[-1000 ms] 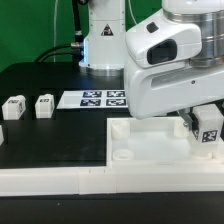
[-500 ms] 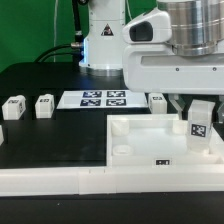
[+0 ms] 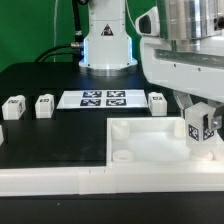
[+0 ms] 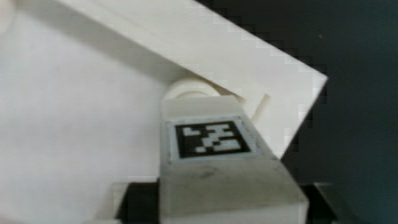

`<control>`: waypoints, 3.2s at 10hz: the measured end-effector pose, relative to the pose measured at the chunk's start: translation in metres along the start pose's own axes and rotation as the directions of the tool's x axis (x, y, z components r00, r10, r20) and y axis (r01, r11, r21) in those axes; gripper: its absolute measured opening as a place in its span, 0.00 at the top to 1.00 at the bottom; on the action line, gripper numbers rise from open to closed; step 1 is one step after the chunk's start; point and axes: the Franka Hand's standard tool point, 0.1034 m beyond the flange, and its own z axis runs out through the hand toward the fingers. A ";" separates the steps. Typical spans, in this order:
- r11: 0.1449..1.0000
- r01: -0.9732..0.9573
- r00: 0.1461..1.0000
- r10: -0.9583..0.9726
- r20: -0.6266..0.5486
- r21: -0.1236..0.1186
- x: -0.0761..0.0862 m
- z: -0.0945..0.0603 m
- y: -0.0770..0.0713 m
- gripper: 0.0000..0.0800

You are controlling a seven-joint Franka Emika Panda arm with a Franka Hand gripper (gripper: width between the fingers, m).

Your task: Assemble one leg

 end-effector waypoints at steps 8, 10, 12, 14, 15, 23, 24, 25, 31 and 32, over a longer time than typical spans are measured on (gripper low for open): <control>0.912 -0.410 0.911 0.410 0.050 -0.010 -0.030 0.010 -0.002 0.55; 0.977 -0.211 0.976 0.211 0.051 -0.002 -0.023 0.008 -0.003 0.22; 0.998 0.064 0.996 -0.063 0.058 -0.018 -0.020 0.001 -0.005 0.20; 0.961 0.275 0.960 -0.275 0.055 0.000 -0.021 0.002 -0.006 0.19; 0.923 0.384 0.922 -0.383 0.055 0.006 -0.020 0.002 -0.006 0.19; 0.685 0.728 0.685 -0.728 0.025 -0.026 -0.012 0.007 0.001 0.56; 0.758 0.651 0.759 -0.651 0.021 -0.031 -0.009 0.008 0.002 0.62; 0.785 0.619 0.786 -0.618 0.020 -0.032 -0.009 0.008 0.002 0.62; 0.994 -0.113 0.989 0.112 0.094 0.007 -0.001 0.009 0.004 0.63; 0.965 -0.262 0.959 0.261 0.107 -0.004 -0.003 0.010 0.004 0.62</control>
Offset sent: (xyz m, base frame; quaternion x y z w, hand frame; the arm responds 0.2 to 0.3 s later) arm -0.0059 0.0120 -0.0101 -0.0120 0.0180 0.2769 0.9606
